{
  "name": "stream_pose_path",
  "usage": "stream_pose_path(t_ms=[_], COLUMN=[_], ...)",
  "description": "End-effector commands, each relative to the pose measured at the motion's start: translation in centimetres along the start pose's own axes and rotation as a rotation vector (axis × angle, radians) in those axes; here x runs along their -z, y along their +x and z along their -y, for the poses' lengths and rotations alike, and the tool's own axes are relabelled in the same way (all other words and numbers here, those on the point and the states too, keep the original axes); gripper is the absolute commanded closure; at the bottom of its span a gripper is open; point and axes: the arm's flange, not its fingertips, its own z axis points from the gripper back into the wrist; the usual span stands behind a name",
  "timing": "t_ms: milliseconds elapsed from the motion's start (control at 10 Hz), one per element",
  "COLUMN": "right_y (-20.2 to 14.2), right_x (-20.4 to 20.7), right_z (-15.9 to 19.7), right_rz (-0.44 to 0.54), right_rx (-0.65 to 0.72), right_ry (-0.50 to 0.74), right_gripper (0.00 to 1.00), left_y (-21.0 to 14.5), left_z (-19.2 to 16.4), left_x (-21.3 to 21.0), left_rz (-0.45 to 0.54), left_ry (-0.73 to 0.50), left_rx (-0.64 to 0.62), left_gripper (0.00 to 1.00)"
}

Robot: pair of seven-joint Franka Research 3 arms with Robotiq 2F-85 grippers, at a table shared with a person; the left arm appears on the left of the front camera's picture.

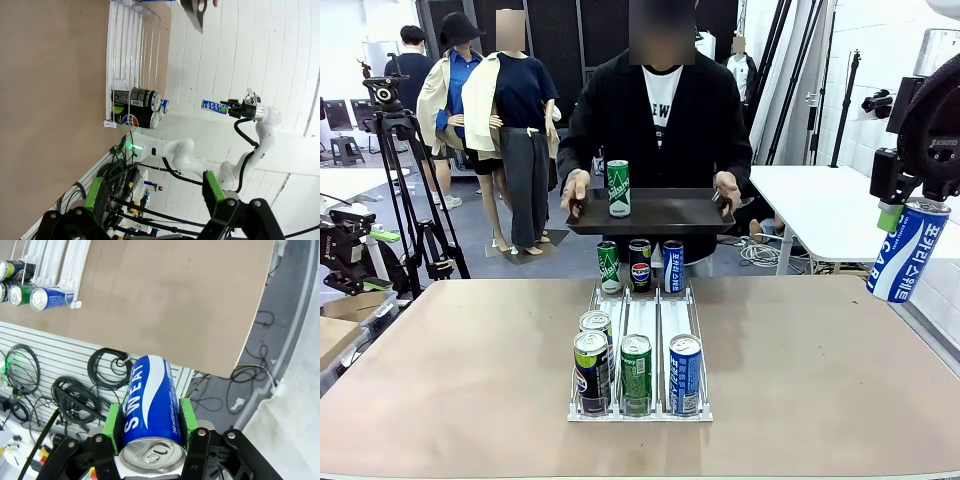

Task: Retrieve and hand over the desired beverage to the person.
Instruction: Place the picked can on the Handle tray extended by the person.

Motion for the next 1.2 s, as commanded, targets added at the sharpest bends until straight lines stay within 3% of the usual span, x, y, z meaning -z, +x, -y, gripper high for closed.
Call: stream_pose_path(t_ms=[0, 1100], right_y=[-0.03, -0.03], right_x=[-0.4, -0.4], right_z=[-0.06, -0.06], right_rz=[0.009, 0.009], right_rx=[-0.005, -0.005], right_ry=[0.003, 0.003], right_gripper=[1.0, 1.0], left_y=[-0.23, -0.23], left_z=[0.11, 0.11], left_x=[0.15, 0.15], left_rz=[0.009, 0.009], left_ry=[0.004, 0.004], left_rx=[0.001, 0.001], left_gripper=[0.0, 0.0])
